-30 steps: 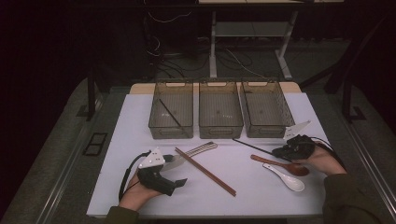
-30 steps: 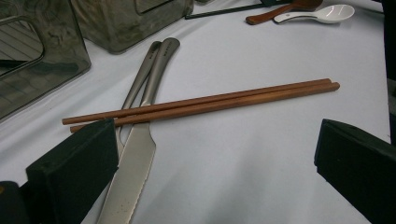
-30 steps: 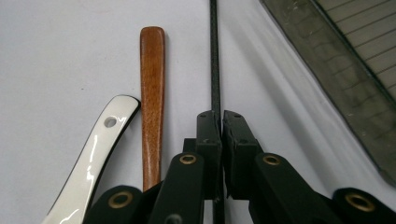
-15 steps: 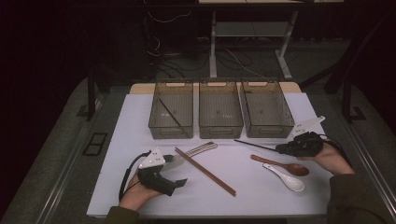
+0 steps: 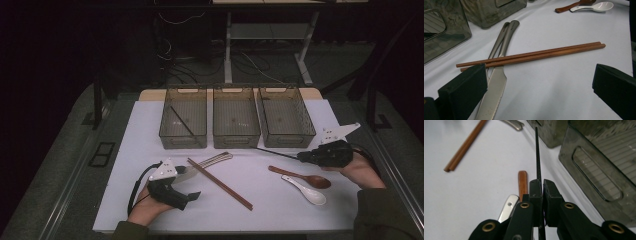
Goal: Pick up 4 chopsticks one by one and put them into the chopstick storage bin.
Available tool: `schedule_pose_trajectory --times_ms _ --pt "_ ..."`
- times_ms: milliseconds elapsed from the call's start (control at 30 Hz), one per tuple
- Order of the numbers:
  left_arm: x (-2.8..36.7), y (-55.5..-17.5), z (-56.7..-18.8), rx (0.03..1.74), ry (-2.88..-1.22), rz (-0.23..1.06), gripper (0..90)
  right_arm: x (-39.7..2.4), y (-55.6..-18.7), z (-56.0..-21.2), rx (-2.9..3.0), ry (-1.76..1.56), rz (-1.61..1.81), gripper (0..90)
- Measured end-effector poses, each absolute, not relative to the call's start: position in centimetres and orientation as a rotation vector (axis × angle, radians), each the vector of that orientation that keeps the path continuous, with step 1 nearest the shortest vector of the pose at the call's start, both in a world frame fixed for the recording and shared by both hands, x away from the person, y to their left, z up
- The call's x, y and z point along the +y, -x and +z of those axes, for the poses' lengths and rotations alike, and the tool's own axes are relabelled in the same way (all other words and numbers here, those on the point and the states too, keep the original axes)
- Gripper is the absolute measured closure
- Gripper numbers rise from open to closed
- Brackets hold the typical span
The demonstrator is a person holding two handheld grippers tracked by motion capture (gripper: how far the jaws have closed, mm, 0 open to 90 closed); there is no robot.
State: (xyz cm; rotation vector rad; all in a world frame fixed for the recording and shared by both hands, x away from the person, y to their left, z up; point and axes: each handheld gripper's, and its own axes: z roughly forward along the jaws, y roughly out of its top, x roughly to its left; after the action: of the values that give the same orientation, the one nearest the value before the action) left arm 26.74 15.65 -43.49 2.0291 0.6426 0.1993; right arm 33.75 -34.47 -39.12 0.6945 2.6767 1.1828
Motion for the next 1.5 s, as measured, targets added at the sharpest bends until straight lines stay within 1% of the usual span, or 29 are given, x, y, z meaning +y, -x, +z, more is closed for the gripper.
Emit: schedule_pose_trajectory --times_ms 300,567,1133,1500 --pt "15.6 -26.8 -43.5 0.641 -2.029 0.2 0.0 -33.9 -33.4 -37.9 2.635 -0.688 1.275 85.4" --pt "15.6 -26.7 -43.4 0.641 -2.021 0.202 0.0 -32.1 -33.6 -36.2 2.575 -0.695 1.335 85.4" --pt "15.4 -26.8 -43.4 0.633 -2.018 0.198 0.0 -23.8 -36.7 -34.7 2.521 -0.822 1.262 85.3" --pt "15.3 -26.8 -43.4 0.635 -2.004 0.195 0.0 -18.3 -38.8 -34.0 2.511 -0.844 1.237 85.3"
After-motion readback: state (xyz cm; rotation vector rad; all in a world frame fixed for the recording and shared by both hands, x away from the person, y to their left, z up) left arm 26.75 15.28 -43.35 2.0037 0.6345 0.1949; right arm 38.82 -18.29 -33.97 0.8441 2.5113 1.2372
